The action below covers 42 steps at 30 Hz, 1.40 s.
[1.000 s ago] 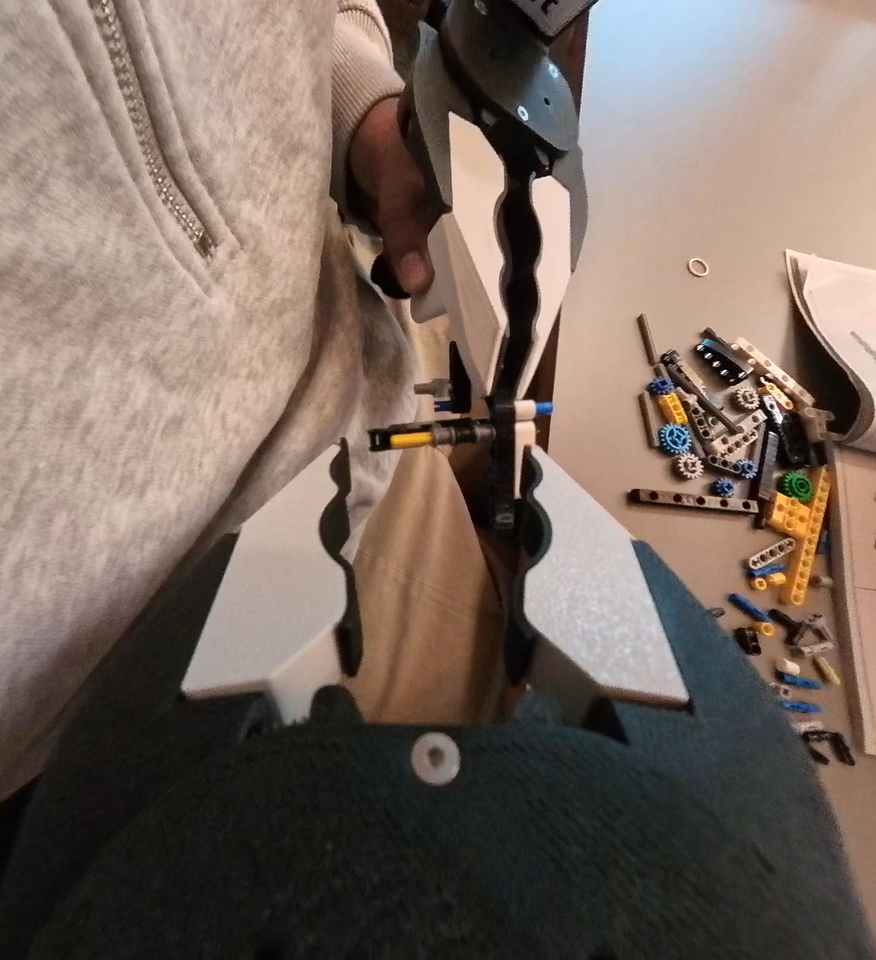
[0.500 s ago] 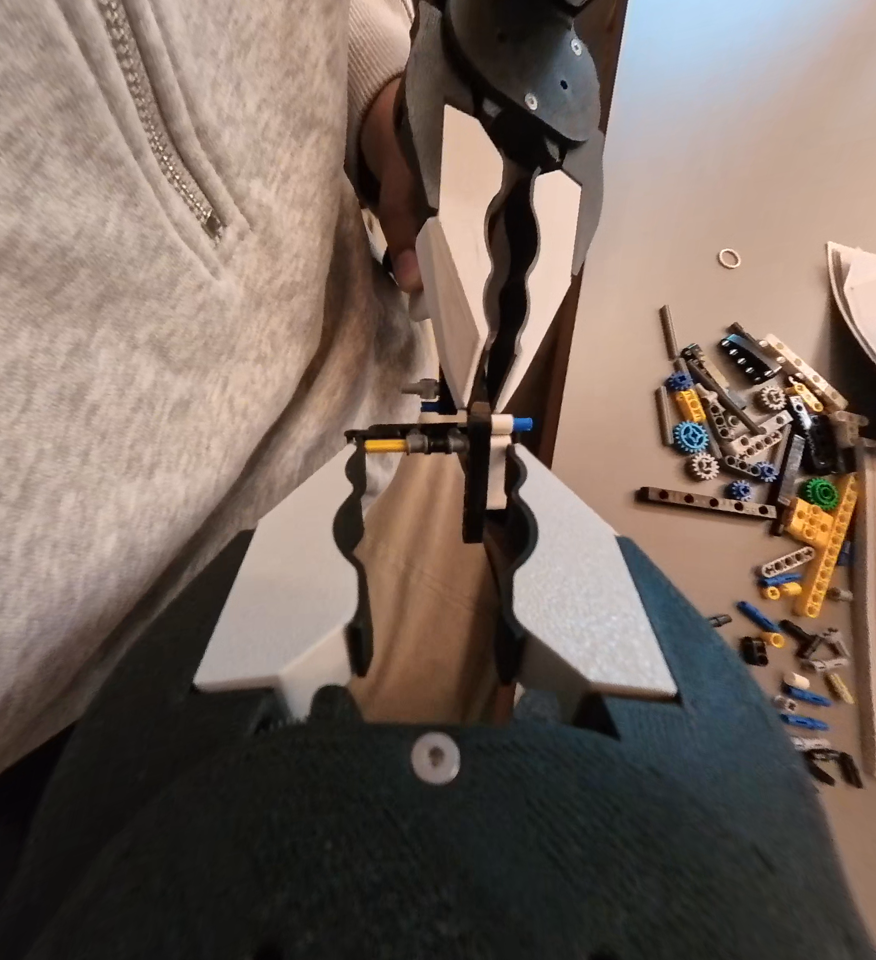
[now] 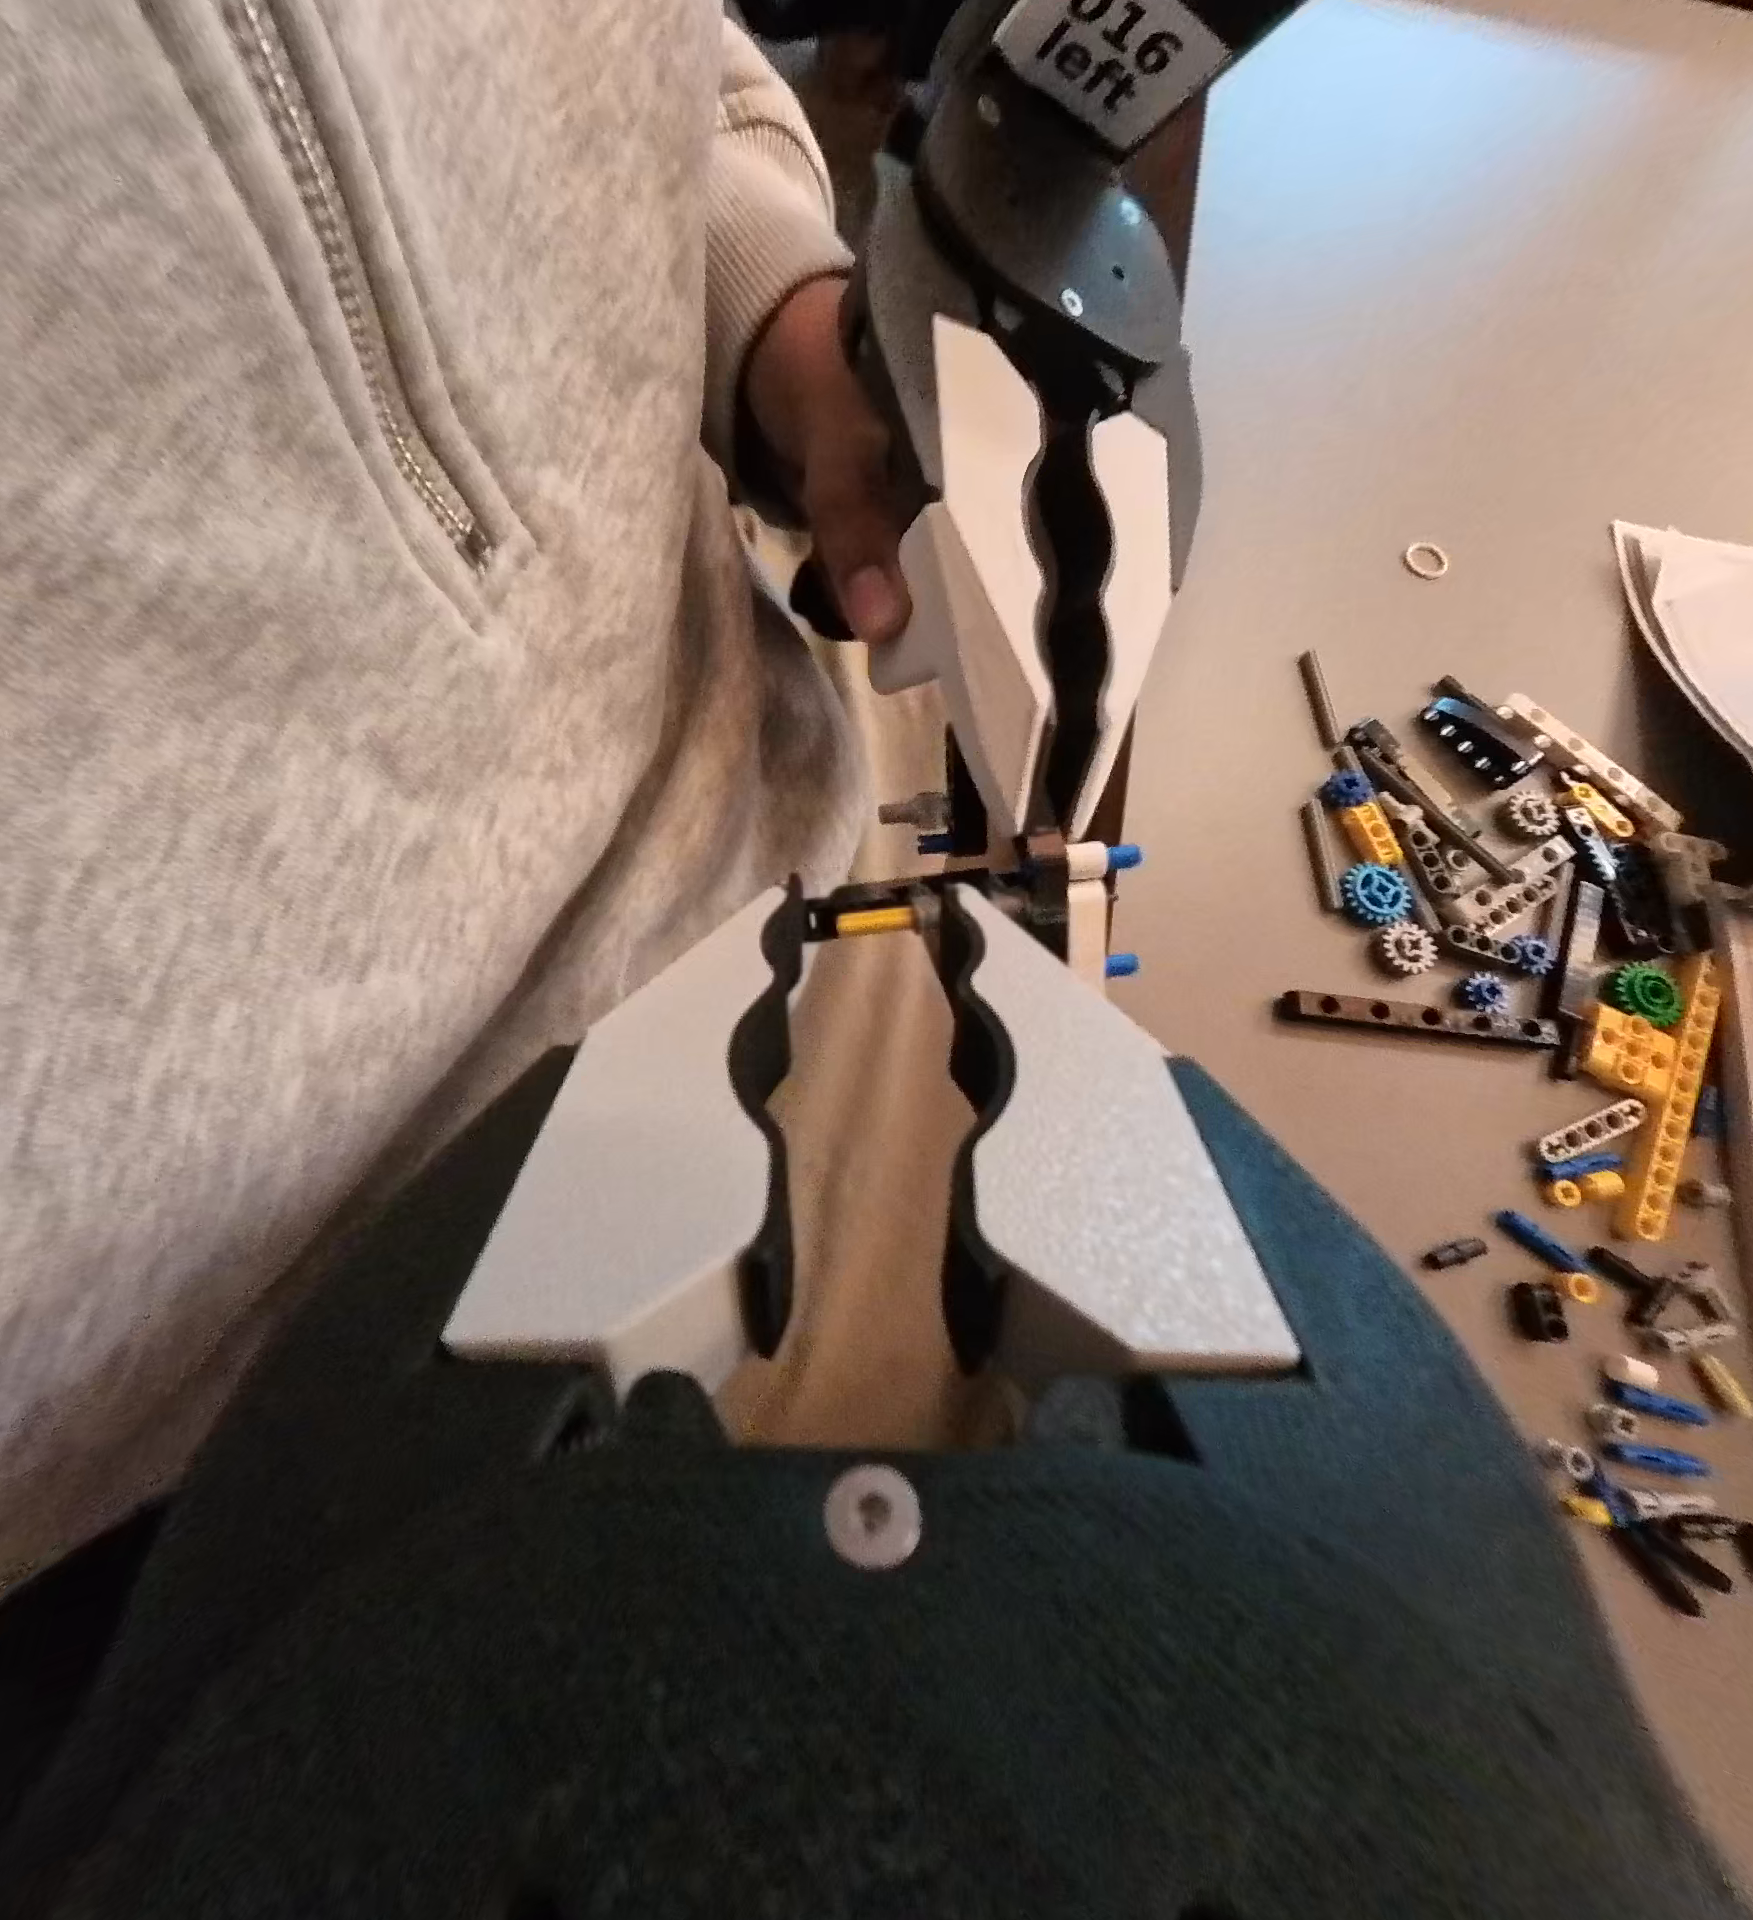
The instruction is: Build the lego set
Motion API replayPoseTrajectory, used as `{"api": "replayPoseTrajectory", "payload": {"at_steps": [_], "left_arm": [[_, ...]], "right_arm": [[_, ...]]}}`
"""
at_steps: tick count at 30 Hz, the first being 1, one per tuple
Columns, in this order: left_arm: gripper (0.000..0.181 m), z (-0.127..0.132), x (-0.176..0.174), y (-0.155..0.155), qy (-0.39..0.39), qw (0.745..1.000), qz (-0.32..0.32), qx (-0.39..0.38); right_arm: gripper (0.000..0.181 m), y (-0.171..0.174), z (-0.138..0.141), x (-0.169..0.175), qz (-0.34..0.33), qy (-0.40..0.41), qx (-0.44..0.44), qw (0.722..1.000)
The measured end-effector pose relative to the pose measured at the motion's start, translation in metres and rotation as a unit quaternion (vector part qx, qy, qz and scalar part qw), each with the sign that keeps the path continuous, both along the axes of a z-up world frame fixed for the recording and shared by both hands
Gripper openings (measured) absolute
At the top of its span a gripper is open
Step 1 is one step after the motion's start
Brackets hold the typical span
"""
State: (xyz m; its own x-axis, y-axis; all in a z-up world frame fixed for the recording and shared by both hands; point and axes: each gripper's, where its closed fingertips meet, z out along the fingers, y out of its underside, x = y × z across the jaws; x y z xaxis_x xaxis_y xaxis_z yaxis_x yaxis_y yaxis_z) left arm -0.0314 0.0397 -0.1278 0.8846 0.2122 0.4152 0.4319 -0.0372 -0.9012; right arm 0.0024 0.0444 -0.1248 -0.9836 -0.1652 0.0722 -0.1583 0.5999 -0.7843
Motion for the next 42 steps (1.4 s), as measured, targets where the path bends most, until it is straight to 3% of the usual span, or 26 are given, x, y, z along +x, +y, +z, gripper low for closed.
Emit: {"api": "replayPoseTrajectory", "payload": {"at_steps": [1,8,12,15,19,24,30,38,42], "left_arm": [[0.005,0.001,-0.001,-0.001,0.008,1.0,0.003,-0.002],[0.005,0.015,-0.026,-0.014,-0.039,0.995,0.048,0.078],[0.004,0.019,-0.047,-0.019,-0.083,0.985,0.088,0.123],[0.003,0.018,-0.06,-0.02,-0.079,0.984,0.114,0.109],[0.004,0.022,-0.073,-0.011,-0.066,0.988,0.111,0.082],[0.004,0.013,-0.097,0.013,-0.082,0.988,0.116,0.064],[0.004,-0.002,-0.117,0.047,-0.105,0.989,0.099,0.027],[0.003,0.003,-0.119,0.055,-0.073,0.996,0.031,0.051],[0.003,0.003,-0.111,0.054,-0.068,0.994,-0.013,0.08]], "right_arm": [[0.027,0.0,0.002,-0.001,-0.005,-0.007,-0.006,1.0],[0.05,0.003,0.017,-0.037,-0.116,-0.051,-0.1,0.987],[0.058,0.013,0.028,-0.078,-0.225,-0.074,-0.219,0.947],[0.056,0.03,0.016,-0.108,-0.274,-0.087,-0.282,0.915],[0.058,0.043,-0.001,-0.121,-0.288,-0.144,-0.296,0.899],[0.054,0.065,-0.026,-0.13,-0.333,-0.092,-0.239,0.908],[0.056,0.076,-0.022,-0.138,-0.341,-0.12,-0.26,0.896],[0.055,0.084,-0.023,-0.15,-0.346,-0.197,-0.263,0.879],[0.055,0.092,-0.008,-0.164,-0.352,-0.24,-0.323,0.845]]}}
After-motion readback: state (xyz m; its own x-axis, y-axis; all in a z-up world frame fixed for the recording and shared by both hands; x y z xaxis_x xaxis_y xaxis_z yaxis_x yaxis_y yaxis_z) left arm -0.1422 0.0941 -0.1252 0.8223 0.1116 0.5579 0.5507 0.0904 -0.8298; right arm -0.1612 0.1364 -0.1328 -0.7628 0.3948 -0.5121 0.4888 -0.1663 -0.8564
